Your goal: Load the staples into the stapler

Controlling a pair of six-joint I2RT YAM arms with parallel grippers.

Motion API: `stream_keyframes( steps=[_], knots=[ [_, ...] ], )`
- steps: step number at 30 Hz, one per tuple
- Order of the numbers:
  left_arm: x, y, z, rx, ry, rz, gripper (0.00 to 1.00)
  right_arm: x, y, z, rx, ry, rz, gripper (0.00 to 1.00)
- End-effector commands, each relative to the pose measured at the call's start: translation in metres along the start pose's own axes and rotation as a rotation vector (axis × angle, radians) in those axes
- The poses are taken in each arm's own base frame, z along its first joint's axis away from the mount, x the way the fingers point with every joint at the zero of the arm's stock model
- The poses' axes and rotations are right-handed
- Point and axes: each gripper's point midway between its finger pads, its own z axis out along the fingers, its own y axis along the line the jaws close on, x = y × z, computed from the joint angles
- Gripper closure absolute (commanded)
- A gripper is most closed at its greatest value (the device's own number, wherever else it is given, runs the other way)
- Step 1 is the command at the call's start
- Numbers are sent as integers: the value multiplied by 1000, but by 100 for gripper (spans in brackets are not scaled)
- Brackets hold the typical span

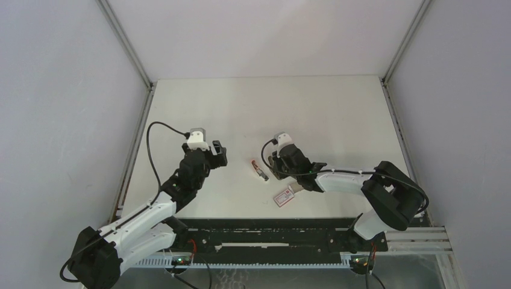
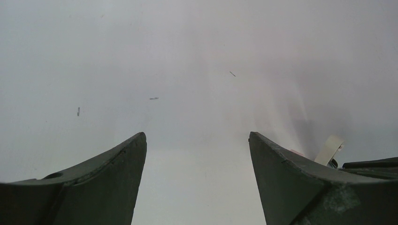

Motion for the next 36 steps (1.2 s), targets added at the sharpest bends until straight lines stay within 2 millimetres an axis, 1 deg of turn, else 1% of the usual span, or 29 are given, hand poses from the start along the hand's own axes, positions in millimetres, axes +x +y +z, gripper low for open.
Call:
stream_keyframes(
  steps=[1, 7, 13, 20, 23, 27, 32, 34, 36],
  knots=[
    [-5, 0, 0, 4, -26, -22, 16, 0, 2, 0, 1, -26, -9, 95],
    [-5, -1, 0, 4, -26, -22, 16, 10, 1, -2, 8, -33, -19, 94],
    [-5, -1, 0, 7, -26, -24, 16, 14, -2, -2, 20, -31, -7, 94],
    [-5, -1, -1, 8, -26, -24, 16, 20, -2, -3, 25, -20, 14, 90],
    [-4, -2, -1, 10, -25, -26, 16, 20, 0, -7, 19, -24, 21, 84],
    [-4, -2, -1, 13, -24, -26, 16, 12, 3, -15, 9, -43, 32, 72],
    [-6, -3, -2, 17, -29, -30, 16, -3, 10, -32, -29, -81, 37, 55],
    [-5, -2, -2, 16, -28, -30, 16, -13, 12, -41, -47, -112, 46, 51],
    [-5, -2, -2, 17, -28, -29, 16, -20, 11, -48, -56, -131, 58, 49]
  ],
)
